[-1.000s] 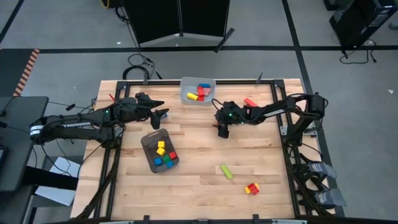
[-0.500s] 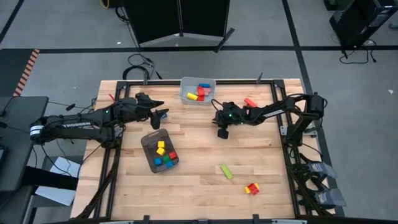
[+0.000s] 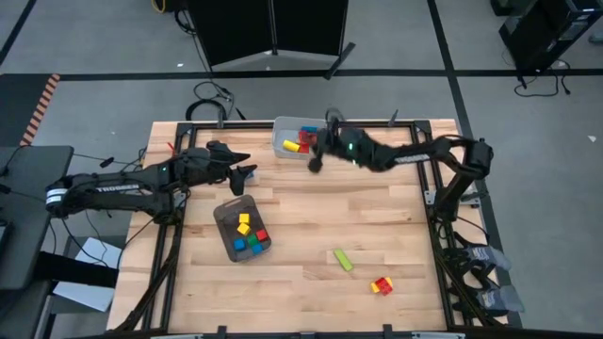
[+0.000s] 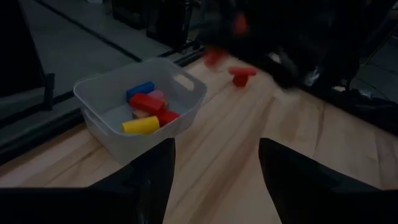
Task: Sort blocks by size
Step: Put the orange rectangular block into the gray bin, then put the green rectangular block into the gray bin
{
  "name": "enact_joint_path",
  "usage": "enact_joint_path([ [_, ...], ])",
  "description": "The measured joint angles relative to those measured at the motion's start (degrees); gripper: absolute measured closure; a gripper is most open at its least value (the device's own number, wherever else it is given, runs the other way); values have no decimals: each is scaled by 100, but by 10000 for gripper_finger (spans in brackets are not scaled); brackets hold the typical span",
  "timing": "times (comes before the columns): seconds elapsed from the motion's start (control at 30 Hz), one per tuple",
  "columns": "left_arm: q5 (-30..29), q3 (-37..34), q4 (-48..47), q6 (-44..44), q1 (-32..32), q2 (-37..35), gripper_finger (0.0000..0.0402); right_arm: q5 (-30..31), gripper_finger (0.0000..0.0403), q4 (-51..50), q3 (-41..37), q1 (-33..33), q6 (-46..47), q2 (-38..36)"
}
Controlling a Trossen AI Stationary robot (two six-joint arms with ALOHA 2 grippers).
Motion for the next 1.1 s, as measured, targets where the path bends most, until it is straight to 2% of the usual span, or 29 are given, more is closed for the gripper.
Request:
enact_joint_path([
  [0.27,-203,0,70,-115,12,390,163,-271,338,-206,770,-816,390,571],
  [0.4,-206,0,164,-153,17,529,163,-309,248,-78,885,-930,389,862],
  [0.57,-126,0,167,-241,-13,639,163,-438,146,158,855,-936,266,660],
  [0.67,55,0,255,-159,-42,739,163,-509,118,141,721,-856,219,210],
  [0.83,771,4,723,360,-299,1120,163,-654,115,136,43,-481,62,-1073],
  [0.97,995,280,1242,1184,-810,1818,163,-575,127,-3,-695,-33,91,-2310],
  [1.1,1065,1026,1310,1962,-1296,2869,163,-295,136,-56,-1498,469,356,-3428],
])
